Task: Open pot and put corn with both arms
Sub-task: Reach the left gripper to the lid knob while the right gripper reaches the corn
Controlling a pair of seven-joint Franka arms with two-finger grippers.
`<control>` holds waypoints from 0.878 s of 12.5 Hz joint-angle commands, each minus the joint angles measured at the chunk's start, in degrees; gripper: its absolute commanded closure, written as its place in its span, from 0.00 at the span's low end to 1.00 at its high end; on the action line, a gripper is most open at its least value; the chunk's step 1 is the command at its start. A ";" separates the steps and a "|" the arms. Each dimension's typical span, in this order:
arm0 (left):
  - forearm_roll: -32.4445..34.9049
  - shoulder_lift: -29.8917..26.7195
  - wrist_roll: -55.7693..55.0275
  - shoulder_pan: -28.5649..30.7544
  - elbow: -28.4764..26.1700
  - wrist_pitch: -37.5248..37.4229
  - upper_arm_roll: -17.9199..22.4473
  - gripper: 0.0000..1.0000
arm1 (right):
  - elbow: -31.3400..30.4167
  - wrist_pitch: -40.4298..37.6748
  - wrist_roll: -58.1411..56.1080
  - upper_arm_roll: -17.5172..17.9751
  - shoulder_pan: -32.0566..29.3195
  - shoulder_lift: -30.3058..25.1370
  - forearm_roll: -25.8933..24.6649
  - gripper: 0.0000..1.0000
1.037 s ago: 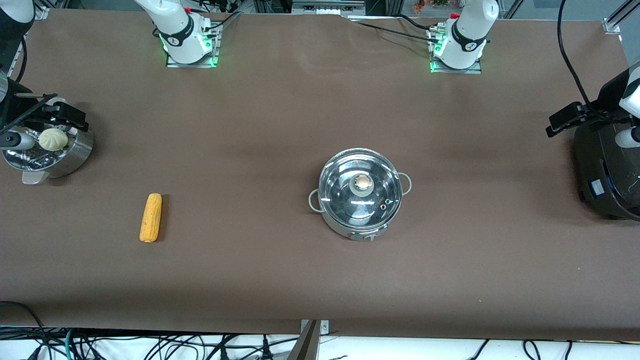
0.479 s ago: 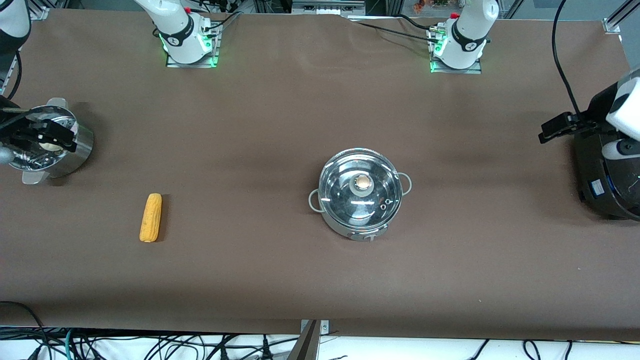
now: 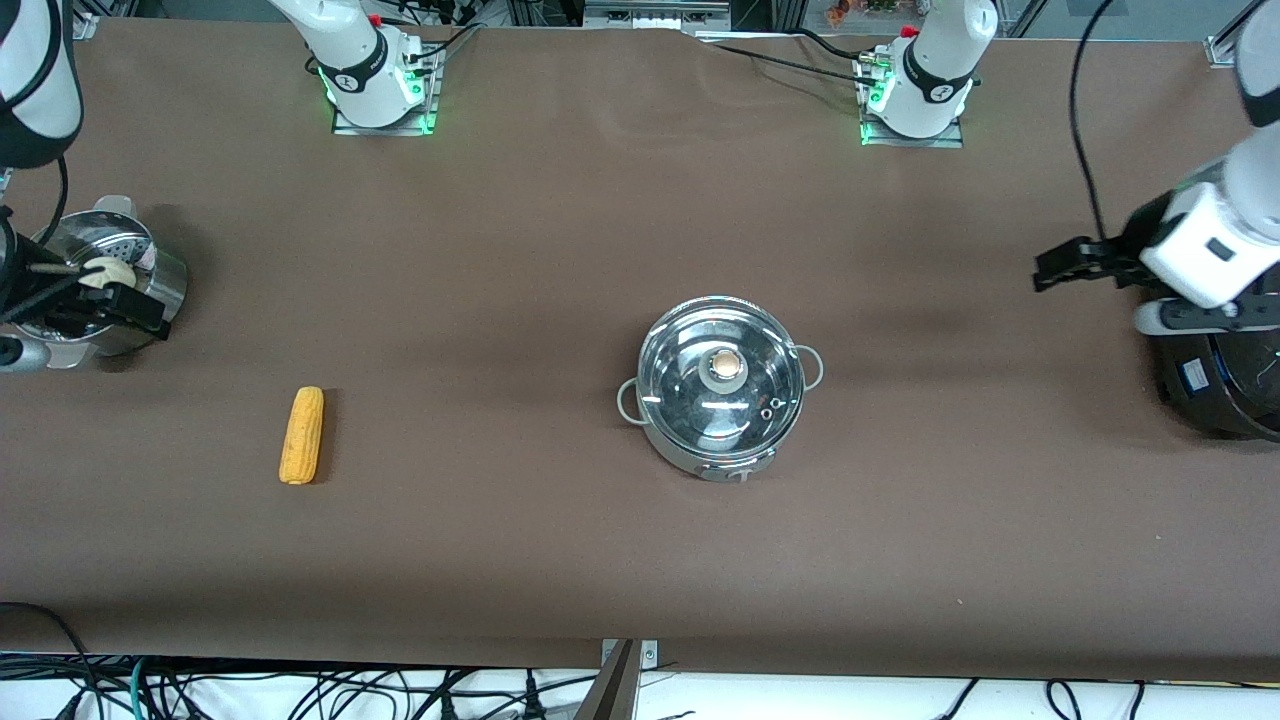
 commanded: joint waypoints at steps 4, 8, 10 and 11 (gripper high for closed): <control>-5.34 10.27 -12.83 -10.92 8.10 -0.63 0.17 0.01 | 0.77 8.74 0.20 0.31 -1.55 11.74 2.40 0.00; -5.35 17.57 -23.74 -19.10 12.17 7.08 0.17 0.01 | 0.78 12.17 0.81 0.66 0.38 16.92 2.22 0.00; -5.17 20.56 -26.13 -22.18 12.17 11.92 0.26 0.01 | 0.78 14.45 0.90 0.75 0.39 19.47 2.40 0.00; -5.17 21.97 -26.22 -22.98 12.17 13.25 0.26 0.01 | 0.78 15.33 0.90 0.75 0.39 20.53 2.40 0.00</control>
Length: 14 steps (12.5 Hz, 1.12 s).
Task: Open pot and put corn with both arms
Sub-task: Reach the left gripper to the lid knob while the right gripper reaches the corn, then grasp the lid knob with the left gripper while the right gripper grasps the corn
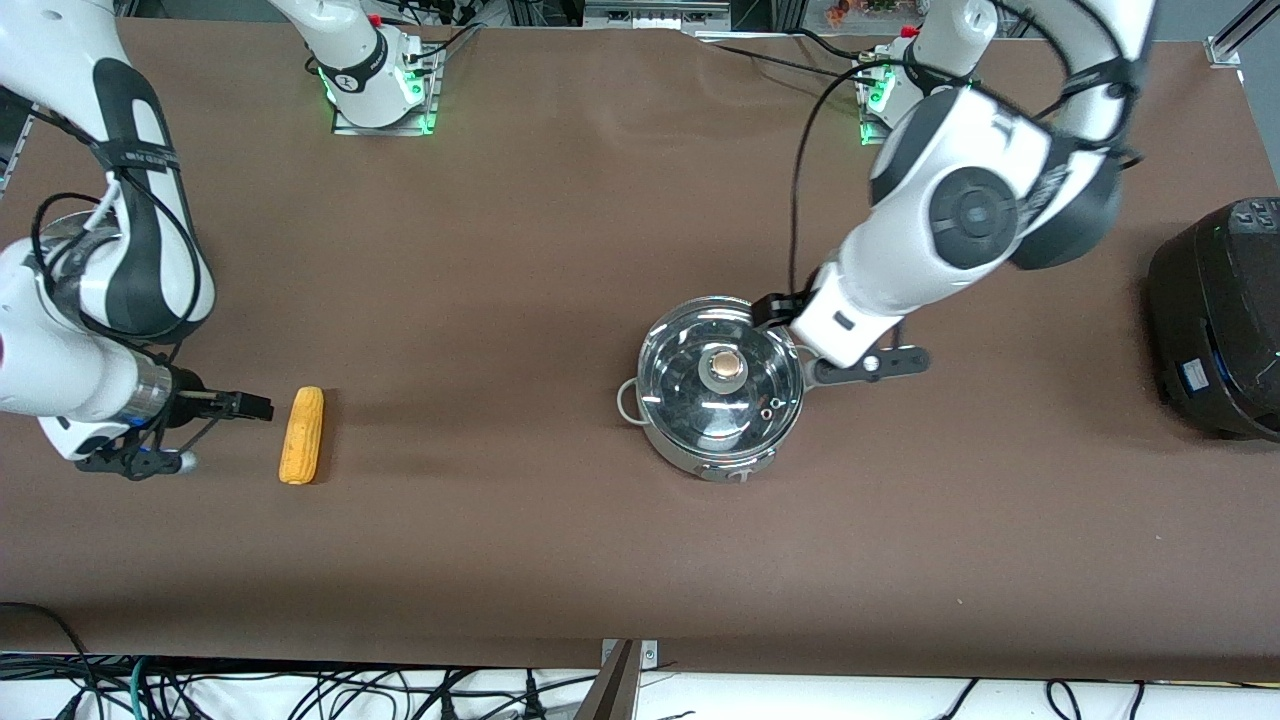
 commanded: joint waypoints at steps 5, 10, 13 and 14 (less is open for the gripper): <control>-0.28 8.86 -1.03 -4.50 2.66 8.62 0.80 0.01 | 0.86 3.51 0.52 0.30 -0.14 4.83 0.84 0.00; 1.46 10.62 -1.03 -4.59 2.49 10.82 0.89 0.01 | 0.51 7.37 0.61 0.30 1.88 7.64 0.84 0.00; 2.97 11.42 -2.35 -5.82 2.22 12.32 0.80 0.01 | -0.19 8.79 0.79 0.30 1.97 9.14 0.93 0.00; 2.88 11.42 -2.35 -5.82 2.31 12.32 0.80 0.01 | -1.33 8.96 0.79 0.30 1.88 9.14 0.93 0.00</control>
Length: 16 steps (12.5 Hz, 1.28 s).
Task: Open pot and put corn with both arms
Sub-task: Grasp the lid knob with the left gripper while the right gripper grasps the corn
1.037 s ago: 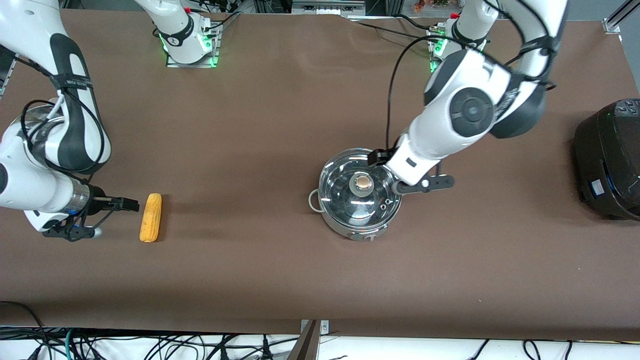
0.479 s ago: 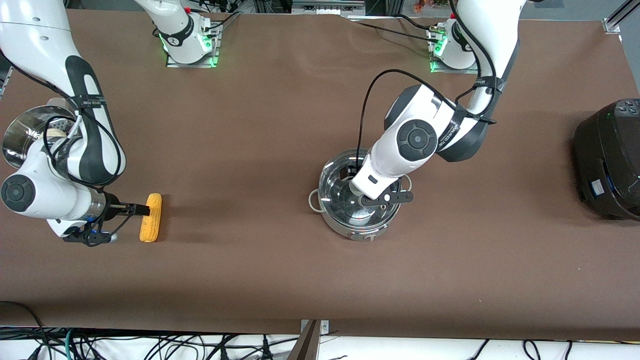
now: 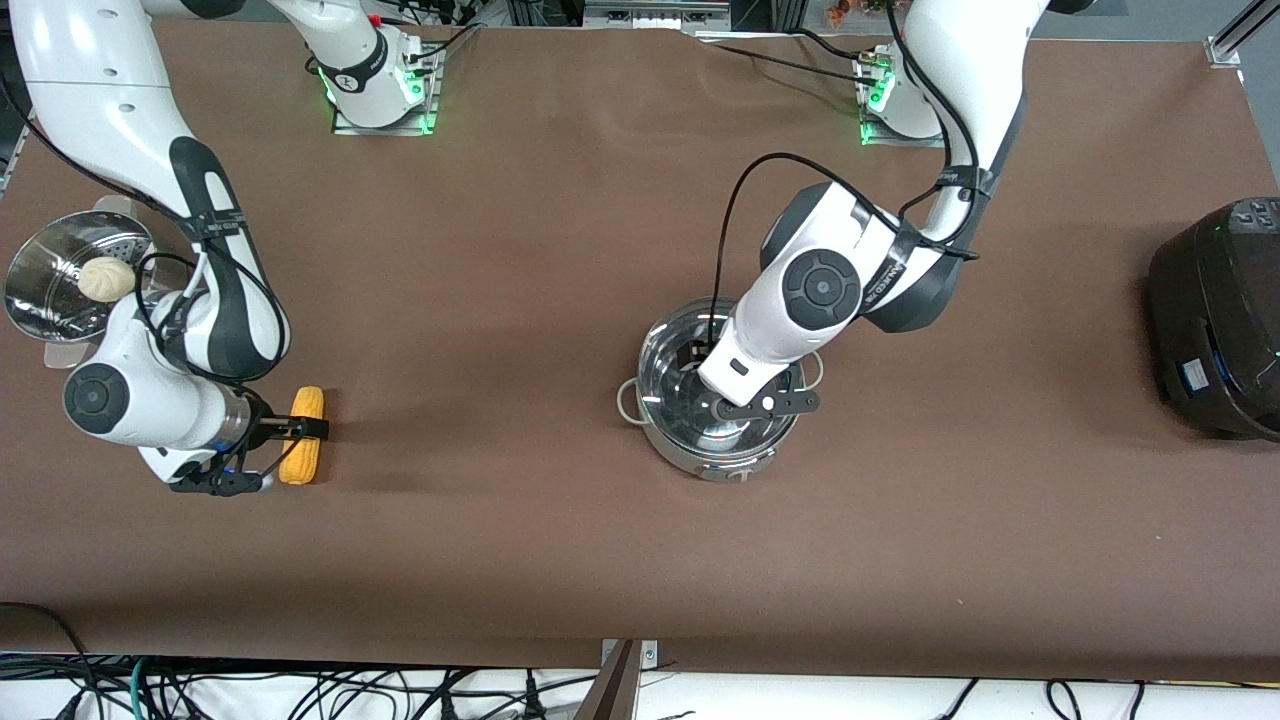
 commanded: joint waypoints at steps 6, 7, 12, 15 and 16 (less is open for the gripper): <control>1.53 0.88 -0.65 -0.34 1.72 -0.08 0.43 0.33 | -3.65 1.91 0.44 0.08 -0.94 0.87 0.68 0.00; 1.53 0.88 -0.48 -0.25 1.64 -0.08 0.43 0.44 | -3.56 2.00 0.18 0.08 -1.11 0.87 0.68 0.00; 1.53 0.88 -0.56 0.01 1.63 -0.17 0.52 0.96 | -3.21 1.38 -0.53 0.08 -1.73 1.23 0.42 0.68; 1.53 0.27 -0.65 0.10 1.81 -1.13 0.69 1.00 | -3.12 1.30 -0.53 0.08 -1.73 1.14 0.42 0.68; 1.62 -0.08 -0.57 0.45 2.07 -2.96 0.78 1.00 | -2.94 1.21 -0.53 0.08 -1.73 1.05 0.51 0.68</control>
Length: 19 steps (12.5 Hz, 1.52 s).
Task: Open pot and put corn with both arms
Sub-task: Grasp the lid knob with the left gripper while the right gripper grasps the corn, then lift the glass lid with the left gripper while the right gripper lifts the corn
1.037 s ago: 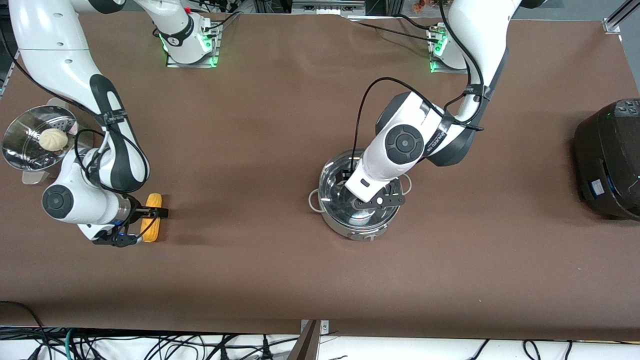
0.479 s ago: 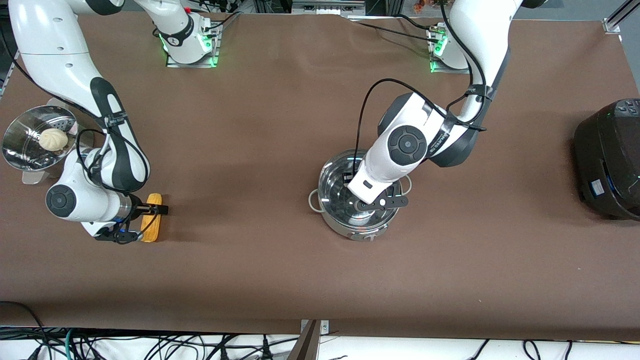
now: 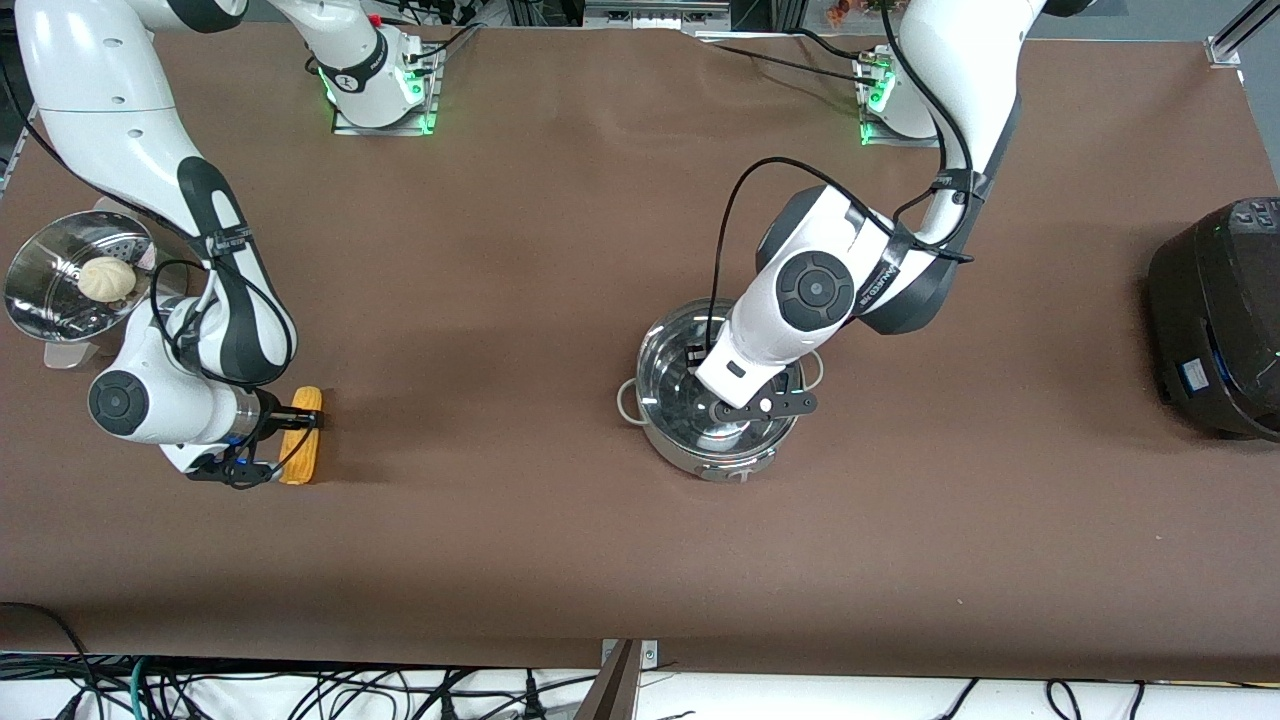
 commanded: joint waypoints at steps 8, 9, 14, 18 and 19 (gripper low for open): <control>0.49 -6.21 4.78 8.55 3.70 -12.48 -0.22 1.00 | 10.41 -8.79 -0.06 0.55 0.30 -0.97 0.67 0.66; 0.67 -7.26 9.08 10.22 2.48 -12.66 -0.13 1.00 | 11.91 -10.20 0.03 0.55 0.38 -1.06 0.67 0.66; 1.46 -13.22 25.71 20.06 -7.17 -13.71 0.04 1.00 | 13.24 -13.02 0.21 2.82 1.35 -7.37 0.67 0.60; 6.46 -19.12 27.23 23.67 -17.02 -13.10 -0.04 1.00 | 15.08 -17.15 14.73 14.48 1.88 -10.73 0.67 0.60; 7.60 -19.48 28.01 24.47 -18.87 -11.88 -0.04 1.00 | 16.04 -16.64 21.32 19.22 2.14 -10.47 0.14 0.60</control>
